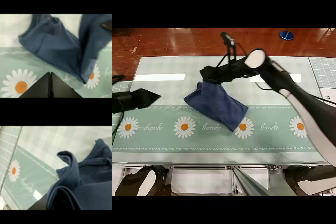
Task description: Fold the shirts.
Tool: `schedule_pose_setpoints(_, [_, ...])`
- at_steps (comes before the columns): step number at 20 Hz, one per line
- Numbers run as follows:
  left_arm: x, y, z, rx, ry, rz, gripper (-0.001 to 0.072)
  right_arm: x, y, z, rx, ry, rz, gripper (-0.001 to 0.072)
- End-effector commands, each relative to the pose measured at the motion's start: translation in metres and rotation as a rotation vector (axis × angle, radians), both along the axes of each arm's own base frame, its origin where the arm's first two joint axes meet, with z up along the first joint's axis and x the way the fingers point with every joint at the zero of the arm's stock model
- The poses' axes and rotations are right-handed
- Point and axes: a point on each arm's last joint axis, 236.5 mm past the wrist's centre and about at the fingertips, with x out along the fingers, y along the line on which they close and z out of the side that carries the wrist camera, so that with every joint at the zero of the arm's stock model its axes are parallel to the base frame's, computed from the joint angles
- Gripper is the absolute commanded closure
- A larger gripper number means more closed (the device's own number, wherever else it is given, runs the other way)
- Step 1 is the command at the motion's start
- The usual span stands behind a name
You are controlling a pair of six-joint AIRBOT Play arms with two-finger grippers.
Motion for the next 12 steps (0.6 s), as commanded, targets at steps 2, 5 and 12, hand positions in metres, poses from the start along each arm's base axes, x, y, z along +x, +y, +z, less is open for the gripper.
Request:
schedule_pose_setpoints(2, [-0.002, -0.013, -0.004, 0.0, -0.022, -0.027, 0.0684, 0.019, 0.032, -0.04, 0.059, 0.078, -0.038, 0.0472])
schedule_pose_setpoints(5, [0.0, -0.013, -0.01, -0.007, 0.002, -0.022, 0.0684, 0.015, 0.028, -0.049, 0.064, 0.108, 0.004, 0.0304])
schedule_pose_setpoints(12, [-0.004, 0.02, -0.021, 0.024, 0.063, 0.077, 0.0684, -0.026, -0.2, -0.003, -0.544, 0.098, -0.05, 0.0305])
